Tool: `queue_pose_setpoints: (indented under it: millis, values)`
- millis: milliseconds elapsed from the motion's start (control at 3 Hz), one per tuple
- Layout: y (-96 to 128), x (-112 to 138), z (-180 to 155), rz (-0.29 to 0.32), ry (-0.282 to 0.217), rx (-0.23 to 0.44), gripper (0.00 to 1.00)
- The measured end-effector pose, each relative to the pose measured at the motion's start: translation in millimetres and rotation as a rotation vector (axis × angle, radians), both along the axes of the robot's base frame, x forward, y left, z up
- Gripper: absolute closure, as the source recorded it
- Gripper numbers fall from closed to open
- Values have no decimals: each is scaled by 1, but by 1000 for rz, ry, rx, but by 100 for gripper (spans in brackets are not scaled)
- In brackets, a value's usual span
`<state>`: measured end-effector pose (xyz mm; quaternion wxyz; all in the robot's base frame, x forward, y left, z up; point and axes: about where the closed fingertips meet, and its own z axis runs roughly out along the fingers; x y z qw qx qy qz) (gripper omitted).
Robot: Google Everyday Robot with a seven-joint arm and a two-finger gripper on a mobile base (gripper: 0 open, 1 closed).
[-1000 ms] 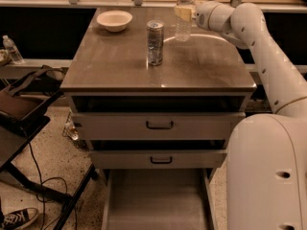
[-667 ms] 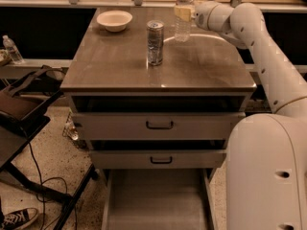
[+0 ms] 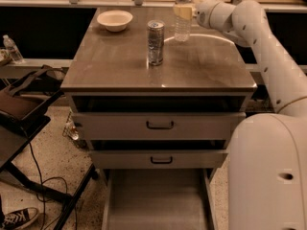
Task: Place water bottle into bottom drawer
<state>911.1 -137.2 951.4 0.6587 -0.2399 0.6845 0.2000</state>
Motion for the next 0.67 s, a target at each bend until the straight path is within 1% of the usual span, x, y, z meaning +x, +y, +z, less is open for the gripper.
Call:
queue_pose_setpoints:
  millis: [333,667]
  values:
    - [-56,-60,52,-68,-37,-67,100]
    - [-92,-133,94,-116,-72,-124,100]
